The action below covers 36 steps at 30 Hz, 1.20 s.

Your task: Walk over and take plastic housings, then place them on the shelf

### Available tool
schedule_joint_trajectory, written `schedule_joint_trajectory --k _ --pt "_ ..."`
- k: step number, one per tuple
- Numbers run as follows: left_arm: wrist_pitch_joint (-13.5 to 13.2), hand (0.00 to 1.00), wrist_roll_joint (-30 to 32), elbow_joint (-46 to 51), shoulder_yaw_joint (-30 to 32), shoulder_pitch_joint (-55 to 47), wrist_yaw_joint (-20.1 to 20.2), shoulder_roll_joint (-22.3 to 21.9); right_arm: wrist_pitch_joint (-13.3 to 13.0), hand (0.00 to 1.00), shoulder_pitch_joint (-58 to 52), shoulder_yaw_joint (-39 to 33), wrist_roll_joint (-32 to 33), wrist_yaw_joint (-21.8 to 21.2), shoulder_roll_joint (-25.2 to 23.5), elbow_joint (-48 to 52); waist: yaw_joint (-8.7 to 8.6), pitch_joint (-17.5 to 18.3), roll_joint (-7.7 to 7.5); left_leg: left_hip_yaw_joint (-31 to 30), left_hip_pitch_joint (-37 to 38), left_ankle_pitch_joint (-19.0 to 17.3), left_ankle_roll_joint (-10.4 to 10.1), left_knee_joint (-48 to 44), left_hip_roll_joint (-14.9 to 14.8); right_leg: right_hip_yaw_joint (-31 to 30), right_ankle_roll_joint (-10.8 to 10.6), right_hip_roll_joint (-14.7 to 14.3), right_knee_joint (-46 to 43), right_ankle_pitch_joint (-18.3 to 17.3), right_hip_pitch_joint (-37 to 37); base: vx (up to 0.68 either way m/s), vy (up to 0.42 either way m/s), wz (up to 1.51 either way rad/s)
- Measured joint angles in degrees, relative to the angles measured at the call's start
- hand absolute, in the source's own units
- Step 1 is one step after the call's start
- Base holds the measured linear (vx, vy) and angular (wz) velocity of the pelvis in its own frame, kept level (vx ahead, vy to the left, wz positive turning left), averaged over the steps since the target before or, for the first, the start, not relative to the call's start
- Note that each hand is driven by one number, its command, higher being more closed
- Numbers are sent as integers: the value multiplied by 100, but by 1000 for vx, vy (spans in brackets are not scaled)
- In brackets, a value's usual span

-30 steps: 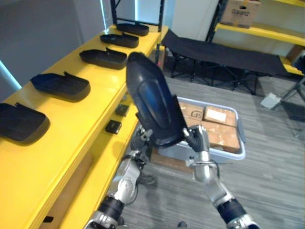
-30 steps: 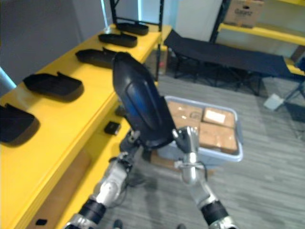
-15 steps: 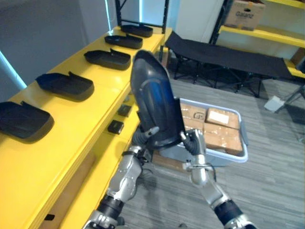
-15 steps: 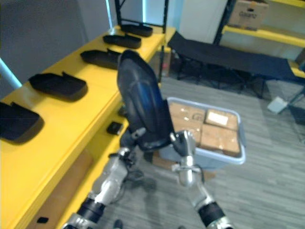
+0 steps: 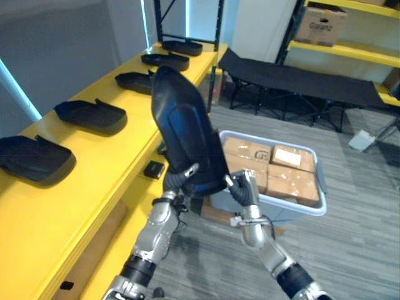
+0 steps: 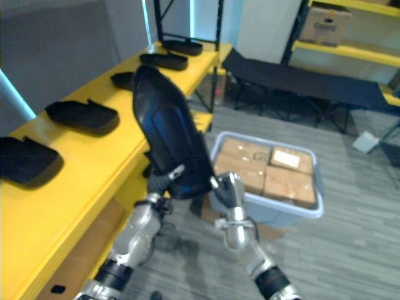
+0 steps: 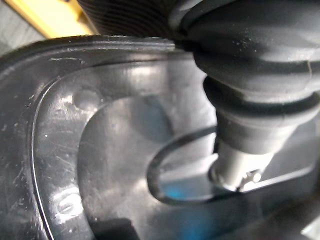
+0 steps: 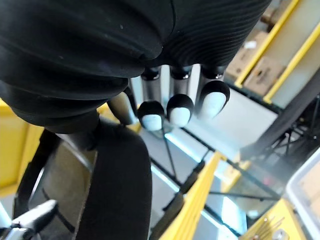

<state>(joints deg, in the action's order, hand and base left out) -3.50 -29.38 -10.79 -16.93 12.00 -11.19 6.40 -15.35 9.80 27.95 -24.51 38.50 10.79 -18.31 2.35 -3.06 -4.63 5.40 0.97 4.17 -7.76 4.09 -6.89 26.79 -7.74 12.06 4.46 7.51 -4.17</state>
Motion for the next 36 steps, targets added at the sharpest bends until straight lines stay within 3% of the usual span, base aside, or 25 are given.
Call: schedule_joint_trajectory --k 4,7,8,15,19,21,22,26,30,34,36 --pt "-145 100 -308 -204 -11 -12 0 -6 0 100 0 63 131 -149 4 12 -15 -1 1 1 1 8 -13 11 -25 -3 4 -29 6 0 6 0 0 0" --pt "-402 100 -632 -253 -14 -78 24 -6 -78 100 -1 128 199 -228 18 93 -19 -1 2 2 3 10 -17 12 -25 -5 6 -30 6 2 6 0 0 0" --pt "-510 100 -713 -253 -21 -106 74 -7 -118 0 -1 136 249 -238 18 173 -18 -1 2 3 3 10 -17 13 -25 -4 5 -29 6 3 7 0 0 0" --pt "-828 100 -886 -355 69 -146 -56 -11 -863 0 -12 299 468 -389 21 441 -25 -3 4 11 8 9 -18 23 -26 -4 5 -29 8 2 7 0 0 0" --pt "-1012 100 -312 -119 540 -293 -629 -211 -991 0 -157 373 629 -628 0 1422 -22 -5 7 84 67 -1 -22 45 -19 -8 11 -22 -7 -3 3 0 0 -4" --pt "-1079 100 24 155 756 -465 -774 -267 -1110 0 -269 148 855 -740 -72 1888 -22 -6 9 123 103 -23 -34 46 -19 -22 20 -14 -24 -14 -4 -1 4 -8" --pt "-1183 100 417 449 1002 -596 -999 -321 -1207 0 -367 -352 1105 -861 -78 2268 -37 -6 9 130 102 -24 -33 46 -16 -24 22 -10 -30 -16 1 0 0 0" --pt "-1473 100 1262 842 1682 -703 -1559 -347 -1233 0 -618 -1511 1673 -969 -60 2424 -116 -6 9 144 114 -24 -33 46 -15 -29 21 -7 -34 -18 -1 0 0 0" --pt "-1708 100 2056 1305 2280 -789 -2101 -426 -1258 0 -1016 -2134 2396 -1134 -74 2479 -202 -15 25 191 151 -29 -34 51 -16 -70 20 -7 -33 -19 -1 -3 3 -5" --pt "-1788 100 2677 1706 2344 -1031 -2375 -522 -1325 0 -1254 -2469 3275 -1493 -346 2476 -232 6 94 307 202 -60 -30 52 -19 -164 19 -6 -14 -22 13 -8 9 -12" --pt "-1811 100 2846 1893 2347 -1271 -2356 -592 -1199 0 -1487 -2737 3733 -1795 -542 2280 -314 40 170 308 193 -65 -22 54 -7 -162 16 5 -1 -24 13 -3 6 -2"
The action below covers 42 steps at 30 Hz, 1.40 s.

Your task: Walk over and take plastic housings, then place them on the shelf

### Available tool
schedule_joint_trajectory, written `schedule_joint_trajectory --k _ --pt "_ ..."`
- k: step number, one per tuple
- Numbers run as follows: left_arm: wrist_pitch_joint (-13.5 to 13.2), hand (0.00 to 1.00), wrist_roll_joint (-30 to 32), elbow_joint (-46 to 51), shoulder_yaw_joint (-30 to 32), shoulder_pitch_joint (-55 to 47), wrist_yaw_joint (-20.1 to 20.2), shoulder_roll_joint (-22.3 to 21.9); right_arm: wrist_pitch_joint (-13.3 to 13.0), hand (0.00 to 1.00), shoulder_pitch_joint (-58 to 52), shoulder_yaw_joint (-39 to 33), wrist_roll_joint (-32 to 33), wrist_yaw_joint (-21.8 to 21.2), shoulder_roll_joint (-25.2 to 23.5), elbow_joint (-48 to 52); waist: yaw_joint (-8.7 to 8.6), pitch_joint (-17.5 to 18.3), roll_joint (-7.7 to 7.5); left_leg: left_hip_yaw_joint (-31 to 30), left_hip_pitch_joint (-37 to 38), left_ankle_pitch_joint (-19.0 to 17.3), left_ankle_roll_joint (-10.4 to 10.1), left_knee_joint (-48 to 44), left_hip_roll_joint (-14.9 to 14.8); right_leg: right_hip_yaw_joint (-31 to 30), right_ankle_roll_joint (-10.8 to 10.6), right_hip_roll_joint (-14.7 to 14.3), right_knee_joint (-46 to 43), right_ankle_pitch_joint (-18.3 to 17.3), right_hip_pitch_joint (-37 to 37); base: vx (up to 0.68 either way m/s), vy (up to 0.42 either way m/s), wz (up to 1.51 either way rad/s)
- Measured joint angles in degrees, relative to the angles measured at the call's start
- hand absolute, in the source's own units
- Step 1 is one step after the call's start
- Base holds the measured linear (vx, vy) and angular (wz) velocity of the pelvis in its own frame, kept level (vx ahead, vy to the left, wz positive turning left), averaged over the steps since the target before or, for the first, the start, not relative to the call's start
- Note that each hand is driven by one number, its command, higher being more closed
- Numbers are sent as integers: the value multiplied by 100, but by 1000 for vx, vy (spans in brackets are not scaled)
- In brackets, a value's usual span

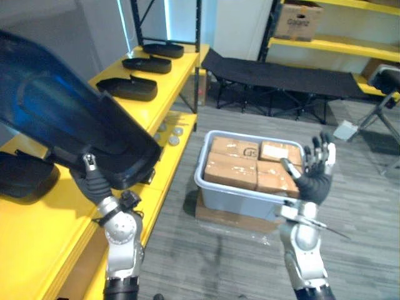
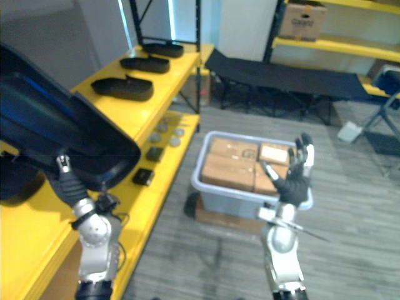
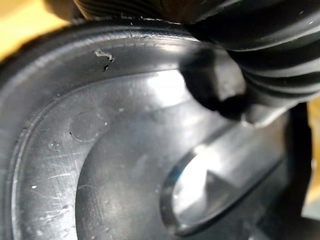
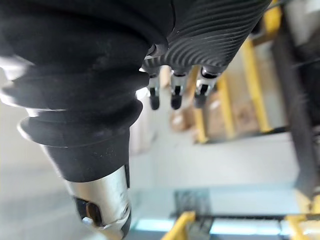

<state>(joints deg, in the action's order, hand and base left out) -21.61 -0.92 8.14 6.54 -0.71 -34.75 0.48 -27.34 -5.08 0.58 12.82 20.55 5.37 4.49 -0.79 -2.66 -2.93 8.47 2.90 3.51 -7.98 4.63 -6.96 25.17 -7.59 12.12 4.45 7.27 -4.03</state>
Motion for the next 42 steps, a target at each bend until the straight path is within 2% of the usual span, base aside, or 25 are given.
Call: schedule_joint_trajectory --k 3,5,9,12,16,18,19,21,26,28,29,30,32,34,36,37,38,39,40,41,42 --pt "1 100 1 305 -51 -299 17 -162 371 0 -369 -172 20 -295 -65 -540 -16 19 60 1 -3 -10 -6 1 -5 0 -22 -5 4 -16 0 0 0 0" --pt "3 100 -36 553 -44 -579 138 -160 478 0 -580 -198 268 -567 -87 -775 -15 10 104 -3 -9 -16 -8 1 -7 6 -26 -6 5 -24 0 0 0 0" --pt "8 100 -105 858 83 -984 291 -151 415 0 -664 -274 735 -1107 -101 -820 6 15 169 -124 -106 -16 -6 1 7 126 -52 5 5 -43 -16 -3 2 14" --pt "8 100 -101 1081 405 -1122 353 -151 257 0 -511 -206 946 -1556 -127 -857 92 14 168 -363 -203 16 -6 -2 26 372 -62 13 5 -50 -72 -6 -3 40" --pt "7 100 -95 1461 892 -1351 267 -155 199 0 0 482 932 -1827 -125 -1305 386 15 166 -818 -303 39 -6 -5 116 812 -125 50 4 -135 -329 -2 -1 61" --pt "-1 100 -96 1690 1190 -1507 227 -168 310 0 316 980 835 -2029 -100 -1560 640 13 162 -1152 -392 91 20 -6 188 1146 -167 71 -3 -187 -463 3 -8 76" --pt "-1 100 -96 1730 1281 -1546 231 -185 329 0 384 1100 817 -2073 -95 -1606 686 4 149 -1233 -410 97 20 -6 204 1241 -171 72 -3 -196 -499 -4 -10 63" --pt "-16 100 -122 1790 1634 -1754 232 -325 383 0 598 1473 696 -2088 -113 -1682 972 -1 131 -1458 -436 106 20 -7 267 1455 -194 93 -25 -255 -631 7 -3 53" --pt "-130 100 -435 1789 2107 -2249 229 -517 436 0 935 1647 669 -2060 -117 -1679 1280 -31 30 -1617 -388 79 23 -89 273 1603 -203 127 -256 -462 -746 13 -5 22" --pt "-196 100 -492 1786 2132 -2336 238 -606 523 0 939 1710 672 -2002 -138 -1648 1250 -99 15 -1756 -416 69 27 -132 302 1799 -203 133 -310 -535 -890 -38 -21 41" --pt "-217 100 -493 1786 2109 -2327 278 -597 555 0 858 1721 667 -1868 -139 -1591 1227 -171 34 -1777 -442 28 95 -158 323 1993 -226 133 -317 -615 -1020 -92 -29 92" --pt "-275 100 -511 1784 2031 -2246 405 -576 637 0 720 1700 656 -1677 -139 -1452 1111 -192 -10 -1635 -640 22 167 -355 330 2335 -272 139 -349 -694 -1171 -80 -22 115" --pt "-465 100 -552 1776 1849 -2132 638 -540 653 0 534 1615 539 -1425 -132 -1314 1020 -213 -13 -1244 -908 149 212 -551 256 2795 -310 169 -495 -752 -1292 -47 30 127" --pt "-643 100 -562 1789 1738 -2083 745 -526 654 0 512 1587 351 -1318 -106 -1306 1122 -297 31 -1263 -981 250 176 -521 313 2862 -310 226 -575 -764 -1286 -36 127 64" --pt "-658 100 -595 1796 1668 -1975 837 -493 623 0 537 1574 85 -1292 -118 -1275 1114 -451 91 -1253 -1045 288 232 -508 387 2865 -277 305 -659 -809 -1292 -65 125 40" --pt "-660 100 -594 1797 1556 -1862 913 -449 583 0 528 1555 32 -1292 -117 -1271 1076 -540 147 -1226 -1117 302 256 -509 420 2779 -247 336 -751 -960 -1232 -124 107 54" --pt "-661 100 -588 1796 1391 -1717 1031 -341 526 0 497 1480 -15 -1287 -117 -1271 994 -592 184 -1185 -1212 360 338 -508 430 2231 -181 274 -929 -1254 -1015 -142 88 68" --pt "-661 100 -582 1795 1288 -1651 1091 -269 497 0 480 1436 -15 -1286 -115 -1266 927 -610 184 -1162 -1248 400 389 -495 441 1954 -137 247 -1026 -1378 -913 -160 53 84" --pt "-661 100 -585 1764 1060 -1508 1242 -124 465 0 405 1297 -15 -1285 -103 -1205 826 -616 159 -1128 -1295 517 443 -409 465 1592 4 253 -1259 -1576 -766 -89 28 66" --pt "-660 100 -587 1749 947 -1425 1353 -8 456 0 365 1211 -15 -1287 -105 -1145 799 -622 131 -1181 -1295 590 426 -337 506 1303 62 266 -1358 -1602 -717 -43 38 78" --pt "-660 100 -582 1671 768 -1229 1442 169 398 0 290 1064 -13 -1286 -93 -1070 696 -647 90 -1325 -1302 710 378 -252 577 947 52 280 -1451 -1597 -709 20 36 60"
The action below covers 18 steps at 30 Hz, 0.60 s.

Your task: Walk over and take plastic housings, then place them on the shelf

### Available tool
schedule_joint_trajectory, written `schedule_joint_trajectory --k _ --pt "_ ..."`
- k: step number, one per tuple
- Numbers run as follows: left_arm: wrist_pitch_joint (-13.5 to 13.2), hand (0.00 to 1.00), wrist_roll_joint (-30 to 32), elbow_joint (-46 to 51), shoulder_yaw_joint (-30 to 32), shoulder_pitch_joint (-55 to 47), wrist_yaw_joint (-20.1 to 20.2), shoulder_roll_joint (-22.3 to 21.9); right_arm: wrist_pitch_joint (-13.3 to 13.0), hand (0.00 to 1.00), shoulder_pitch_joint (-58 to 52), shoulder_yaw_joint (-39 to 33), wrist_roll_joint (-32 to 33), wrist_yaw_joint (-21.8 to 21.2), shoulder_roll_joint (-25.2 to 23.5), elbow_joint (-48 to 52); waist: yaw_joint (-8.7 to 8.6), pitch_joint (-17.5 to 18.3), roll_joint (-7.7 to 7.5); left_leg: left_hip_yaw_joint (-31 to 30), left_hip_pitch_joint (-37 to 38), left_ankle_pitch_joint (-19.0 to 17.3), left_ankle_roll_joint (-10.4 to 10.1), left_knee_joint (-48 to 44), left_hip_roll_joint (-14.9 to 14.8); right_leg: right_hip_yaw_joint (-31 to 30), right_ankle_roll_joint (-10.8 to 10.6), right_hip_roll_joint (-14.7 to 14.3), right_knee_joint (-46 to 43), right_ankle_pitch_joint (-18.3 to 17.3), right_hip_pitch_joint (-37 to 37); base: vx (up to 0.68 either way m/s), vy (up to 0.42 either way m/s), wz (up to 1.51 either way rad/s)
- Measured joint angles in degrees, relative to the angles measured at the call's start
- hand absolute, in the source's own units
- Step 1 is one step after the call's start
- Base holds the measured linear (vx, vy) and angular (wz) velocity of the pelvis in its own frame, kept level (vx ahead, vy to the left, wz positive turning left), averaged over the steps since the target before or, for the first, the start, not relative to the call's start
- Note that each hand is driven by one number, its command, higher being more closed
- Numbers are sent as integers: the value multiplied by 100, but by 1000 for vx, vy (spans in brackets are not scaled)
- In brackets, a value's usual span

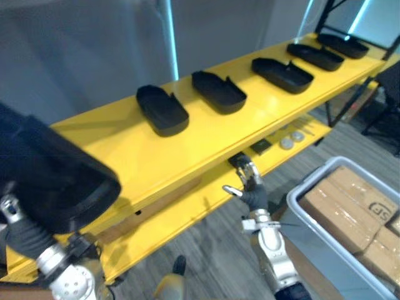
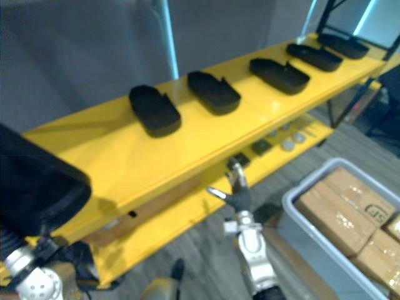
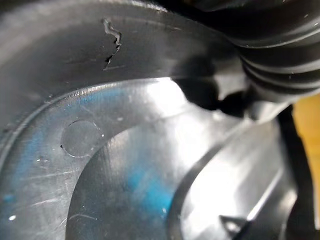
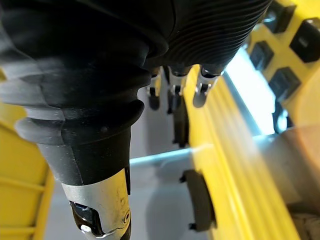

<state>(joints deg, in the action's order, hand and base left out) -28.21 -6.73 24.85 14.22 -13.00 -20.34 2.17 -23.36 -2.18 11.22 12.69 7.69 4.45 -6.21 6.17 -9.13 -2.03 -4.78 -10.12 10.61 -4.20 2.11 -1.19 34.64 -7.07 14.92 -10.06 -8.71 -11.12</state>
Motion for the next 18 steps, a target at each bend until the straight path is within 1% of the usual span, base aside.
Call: schedule_joint_trajectory --k 2,3,5,6,9,10,11,12,14,15,17,18 --pt "8 100 4 -169 -155 267 95 202 -91 0 6 -118 1 -7 39 1 -48 -25 -53 -95 7 84 -16 99 19 -57 -20 -5 -50 -18 4 5 3 40" --pt "42 100 6 -187 -160 299 92 228 -169 0 67 -105 -1 -19 59 1 -52 -36 -82 -65 3 136 -19 131 8 -51 -23 -8 -16 -19 25 -8 -35 4" --pt "103 100 6 -188 -193 238 83 176 -281 0 119 -82 -11 -29 44 0 -25 -42 -84 47 34 143 -17 120 -34 -70 -38 -17 98 -10 0 -19 -47 -18" --pt "105 100 0 -188 -194 205 82 176 -284 0 140 -64 -16 -42 39 0 -19 -49 -72 88 71 143 -18 119 -53 -98 -46 -27 120 -5 -7 -61 -49 -29" --pt "164 100 7 -189 -248 98 27 174 -279 0 182 -62 -11 -166 58 37 -19 -141 61 191 268 142 -26 99 -162 -210 -99 -143 177 15 -157 -94 -33 -22" --pt "169 100 3 -190 -296 68 16 173 -279 0 178 -57 -8 -204 73 82 -33 -195 112 201 304 138 -29 76 -195 -216 -115 -180 203 -23 -213 -152 -38 -20" --pt "175 100 4 -200 -344 15 -5 158 -279 0 156 -38 -8 -295 85 111 -53 -229 155 223 305 114 -43 30 -219 -233 -231 -185 198 -131 -229 -202 -36 -9" --pt "182 100 44 -251 -392 -41 -7 98 -281 0 95 -10 -11 -346 107 125 -73 -273 244 233 323 109 -38 4 -271 -229 -233 -205 145 -206 -223 -205 -22 -4" --pt "196 100 62 -276 -378 -176 -26 -2 -283 0 21 67 -10 -432 172 125 -69 -266 301 264 314 87 -50 -70 -315 -215 -260 -191 76 -255 -232 -132 13 6" --pt "198 100 78 -275 -353 -244 -92 -52 -292 0 23 86 -5 -500 171 170 -60 -267 298 344 315 78 -44 -93 -328 -163 -284 -186 92 -273 -289 -80 27 21" --pt "201 100 95 -274 -284 -279 -90 -46 -320 0 36 90 -4 -533 169 312 -14 -268 268 420 264 77 -44 -175 -300 -49 -323 -148 97 -299 -354 -40 30 30" --pt "201 100 92 -267 -181 -280 -55 -43 -356 0 69 113 -5 -533 157 383 17 -257 219 412 211 60 -19 -216 -235 16 -350 -97 100 -316 -381 24 70 41"
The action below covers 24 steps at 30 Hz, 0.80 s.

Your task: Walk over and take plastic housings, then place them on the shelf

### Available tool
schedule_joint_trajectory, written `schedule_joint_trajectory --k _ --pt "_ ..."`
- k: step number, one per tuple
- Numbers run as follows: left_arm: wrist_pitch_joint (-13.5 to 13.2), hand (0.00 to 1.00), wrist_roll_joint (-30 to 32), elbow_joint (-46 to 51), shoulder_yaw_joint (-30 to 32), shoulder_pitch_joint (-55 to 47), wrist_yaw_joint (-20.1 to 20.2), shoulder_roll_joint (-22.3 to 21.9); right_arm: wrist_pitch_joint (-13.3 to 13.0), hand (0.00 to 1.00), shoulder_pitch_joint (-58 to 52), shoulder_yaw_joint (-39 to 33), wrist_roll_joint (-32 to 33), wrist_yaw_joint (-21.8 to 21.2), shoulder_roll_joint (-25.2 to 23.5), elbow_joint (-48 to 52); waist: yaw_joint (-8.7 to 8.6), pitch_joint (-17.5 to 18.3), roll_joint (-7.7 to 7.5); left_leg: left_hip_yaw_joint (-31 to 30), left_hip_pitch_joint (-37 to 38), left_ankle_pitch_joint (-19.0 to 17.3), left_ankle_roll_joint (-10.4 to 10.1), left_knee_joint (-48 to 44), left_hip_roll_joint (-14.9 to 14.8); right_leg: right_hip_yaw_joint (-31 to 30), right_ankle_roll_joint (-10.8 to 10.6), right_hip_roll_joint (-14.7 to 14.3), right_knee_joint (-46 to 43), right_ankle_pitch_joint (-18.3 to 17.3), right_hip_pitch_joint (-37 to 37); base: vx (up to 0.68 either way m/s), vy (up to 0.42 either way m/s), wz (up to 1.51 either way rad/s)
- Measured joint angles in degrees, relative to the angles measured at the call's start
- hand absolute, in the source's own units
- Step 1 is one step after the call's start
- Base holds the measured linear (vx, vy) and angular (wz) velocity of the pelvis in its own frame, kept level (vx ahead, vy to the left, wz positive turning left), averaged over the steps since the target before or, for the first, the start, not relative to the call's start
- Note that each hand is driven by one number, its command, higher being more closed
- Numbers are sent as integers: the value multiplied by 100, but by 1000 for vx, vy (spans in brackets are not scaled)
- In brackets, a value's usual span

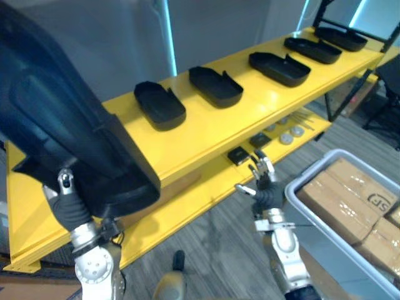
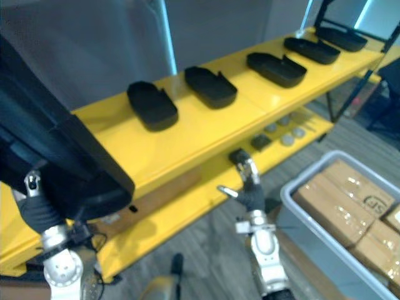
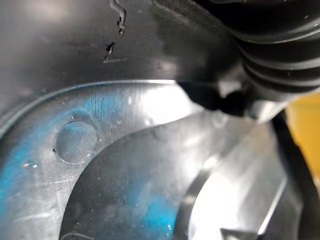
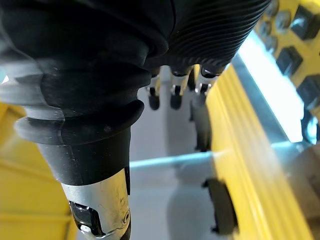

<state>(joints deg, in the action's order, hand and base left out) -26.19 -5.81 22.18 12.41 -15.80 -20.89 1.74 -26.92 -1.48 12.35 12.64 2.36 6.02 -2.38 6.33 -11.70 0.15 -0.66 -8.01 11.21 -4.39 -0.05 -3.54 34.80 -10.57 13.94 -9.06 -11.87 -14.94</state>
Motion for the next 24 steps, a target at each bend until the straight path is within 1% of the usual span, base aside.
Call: schedule_joint_trajectory --k 1,2,3,4,5,6,7,8,9,10,11,12,13,14,15,16,17,18,19,20,21,22,23,24 --pt "0 100 -9 30 164 13 118 6 -40 0 73 13 -2 19 -11 106 73 18 -111 -24 -56 -39 47 -47 154 97 -34 125 -51 -52 -25 30 63 41" --pt "0 100 -9 43 228 16 155 8 -40 0 83 12 -7 35 -28 159 103 55 -175 -31 -88 -68 72 -60 230 102 -3 184 -73 -84 -14 72 80 46" --pt "3 100 -9 90 317 15 204 18 -53 0 102 8 -7 97 -58 221 134 84 -287 -16 -128 -144 126 -115 374 126 70 303 -118 -141 -28 105 80 42" --pt "3 100 -11 197 396 19 277 19 -77 0 148 -18 -4 204 -53 237 173 78 -452 40 -101 -379 232 -289 604 165 364 500 -405 -152 -135 175 117 56" --pt "10 100 -10 188 408 63 326 -9 -80 0 191 -88 -5 264 9 243 167 78 -360 -59 -79 -458 265 -416 654 44 666 654 -1001 2 4 166 124 55" --pt "21 100 -3 199 407 85 364 9 -80 0 189 -112 -1 296 12 262 141 119 -296 -106 -73 -501 296 -450 644 -119 893 732 -1452 179 198 170 164 44" --pt "25 100 25 238 448 109 376 78 -80 0 224 -146 -2 304 -2 295 131 139 -261 -142 29 -579 346 -432 640 -419 1097 861 -2032 512 496 195 169 26" --pt "36 100 20 369 506 118 360 251 -84 0 357 -163 -2 292 -15 322 122 134 -274 -196 203 -698 441 -415 609 -745 1036 1011 -2711 946 761 272 137 9" --pt "48 100 13 398 546 187 334 433 -89 0 515 -168 -7 281 -98 320 94 140 -283 -220 324 -790 529 -385 590 -985 934 1046 -3179 725 1050 257 57 1" --pt "70 100 14 391 560 241 304 485 -96 0 604 -168 -17 274 -102 319 92 138 -283 -230 403 -821 588 -383 561 -1030 900 1014 -3264 453 1160 241 41 -1" --pt "127 100 7 367 568 329 296 506 -159 0 764 -170 -43 263 -76 321 74 131 -220 -268 501 -933 581 -418 455 -1041 893 789 -3130 91 1331 192 63 7" --pt "163 100 -3 321 570 471 298 517 -226 0 880 -203 -48 247 -41 353 39 130 -175 -355 522 -1060 533 -491 346 -1157 895 500 -2705 -85 1463 171 63 16" --pt "175 100 -13 277 561 564 298 536 -272 0 926 -220 -57 235 -12 371 31 134 -173 -403 524 -1103 504 -516 312 -1270 922 367 -2429 -113 1525 158 30 45" --pt "229 100 -22 109 509 799 298 641 -356 0 987 -262 -88 186 93 458 -30 133 -165 -613 467 -1198 445 -623 285 -1635 891 88 -1798 -104 1600 160 -44 80" --pt "320 100 -48 -90 483 1002 296 747 -420 0 1068 -303 -157 95 236 554 -116 136 -161 -855 423 -1264 383 -686 286 -2106 773 -136 -1300 -33 1622 162 -81 94" --pt "366 100 -51 -166 479 1078 296 764 -426 0 1100 -326 -170 46 314 652 -131 141 -161 -967 402 -1285 351 -700 286 -2302 699 -227 -1116 13 1634 167 -147 98" --pt "442 100 -53 -230 480 1137 288 766 -438 0 1217 -349 -153 -65 467 859 -128 152 -177 -1150 380 -1320 277 -705 296 -2559 528 -340 -817 129 1639 234 -273 86" --pt "540 100 -53 -246 482 1120 224 758 -441 0 1429 -378 -52 -235 597 1026 -72 186 -233 -1300 351 -1316 157 -743 330 -2540 462 -403 -495 234 1569 247 -309 80" --pt "581 100 -54 -253 485 1110 196 752 -441 0 1563 -376 65 -317 639 1079 -41 218 -283 -1373 308 -1319 99 -772 361 -2526 496 -417 -338 293 1521 266 -393 90" --pt "657 100 -63 -262 489 1089 175 726 -416 0 1890 -372 270 -422 678 1095 -10 304 -420 -1555 155 -1392 -34 -926 492 -2409 410 -451 -61 637 1384 205 -351 101" --pt "723 100 -68 -298 406 966 192 450 -351 0 2153 -375 404 -469 774 1050 39 299 -168 -1716 40 -1432 -168 -1122 342 -2117 404 -626 87 683 1185 179 -333 104" --pt "753 100 -69 -293 358 873 204 356 -307 0 2224 -375 493 -486 786 1051 79 316 -77 -1671 0 -1430 -197 -1156 271 -2030 425 -702 160 673 1104 115 -226 87" --pt "755 100 -91 -293 298 734 261 257 -232 0 2290 -377 580 -492 780 1050 131 307 28 -1415 -3 -1400 -242 -1136 161 -1855 513 -786 260 618 940 67 -205 81" --pt "755 100 -112 -296 243 635 343 173 -147 0 2291 -383 641 -495 784 1053 130 294 148 -1020 -10 -1353 -241 -1082 22 -1588 578 -864 318 579 756 62 -251 117"
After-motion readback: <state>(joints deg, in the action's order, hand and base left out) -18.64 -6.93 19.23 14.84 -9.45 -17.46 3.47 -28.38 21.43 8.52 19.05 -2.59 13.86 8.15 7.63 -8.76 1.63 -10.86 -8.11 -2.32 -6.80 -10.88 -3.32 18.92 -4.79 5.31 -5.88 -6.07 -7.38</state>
